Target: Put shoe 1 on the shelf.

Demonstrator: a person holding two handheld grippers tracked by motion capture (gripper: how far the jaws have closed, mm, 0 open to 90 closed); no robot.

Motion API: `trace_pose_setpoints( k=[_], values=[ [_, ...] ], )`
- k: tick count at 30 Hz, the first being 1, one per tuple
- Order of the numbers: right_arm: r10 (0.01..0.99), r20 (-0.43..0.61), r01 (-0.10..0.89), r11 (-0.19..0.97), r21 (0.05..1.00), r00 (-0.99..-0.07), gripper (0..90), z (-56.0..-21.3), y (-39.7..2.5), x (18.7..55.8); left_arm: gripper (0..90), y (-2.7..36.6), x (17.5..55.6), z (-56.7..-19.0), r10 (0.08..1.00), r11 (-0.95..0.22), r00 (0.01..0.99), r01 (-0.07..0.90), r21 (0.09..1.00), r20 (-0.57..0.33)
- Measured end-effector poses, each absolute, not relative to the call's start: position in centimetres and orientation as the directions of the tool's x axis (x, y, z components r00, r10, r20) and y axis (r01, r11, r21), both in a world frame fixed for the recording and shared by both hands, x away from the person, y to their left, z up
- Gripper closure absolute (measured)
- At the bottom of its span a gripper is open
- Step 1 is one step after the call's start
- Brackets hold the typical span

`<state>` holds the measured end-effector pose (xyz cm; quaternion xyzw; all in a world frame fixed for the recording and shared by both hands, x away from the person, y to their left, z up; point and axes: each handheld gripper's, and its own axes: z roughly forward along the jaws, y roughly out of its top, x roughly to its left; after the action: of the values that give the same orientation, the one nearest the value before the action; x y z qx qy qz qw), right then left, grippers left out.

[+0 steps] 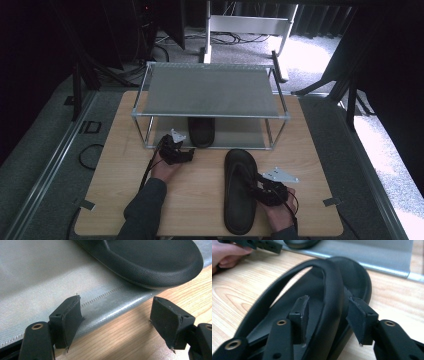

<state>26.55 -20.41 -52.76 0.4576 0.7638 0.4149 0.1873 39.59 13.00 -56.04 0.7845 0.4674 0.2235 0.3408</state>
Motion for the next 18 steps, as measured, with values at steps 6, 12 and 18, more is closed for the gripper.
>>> trace_pose_setpoints(
  k=[6,12,18],
  values=[
    [0.858,0.135,0.583,0.213,0.784,-0.495,61.7,-53.43,-20.33,26.80,25.8,13.04,39.59,-56.04,0.886,-0.326,0.462,0.582,0.745,0.027],
    [0.861,0.115,0.571,0.224,0.790,-0.496,72.2,-53.23,-20.16,26.86,25.8,13.05,39.59,-56.04,0.886,-0.325,0.462,0.582,0.745,0.025],
    [0.860,0.089,0.557,0.244,0.794,-0.503,72.9,-53.04,-19.94,26.92,25.8,13.06,39.59,-56.04,0.886,-0.325,0.462,0.582,0.745,0.025]
  ],
)
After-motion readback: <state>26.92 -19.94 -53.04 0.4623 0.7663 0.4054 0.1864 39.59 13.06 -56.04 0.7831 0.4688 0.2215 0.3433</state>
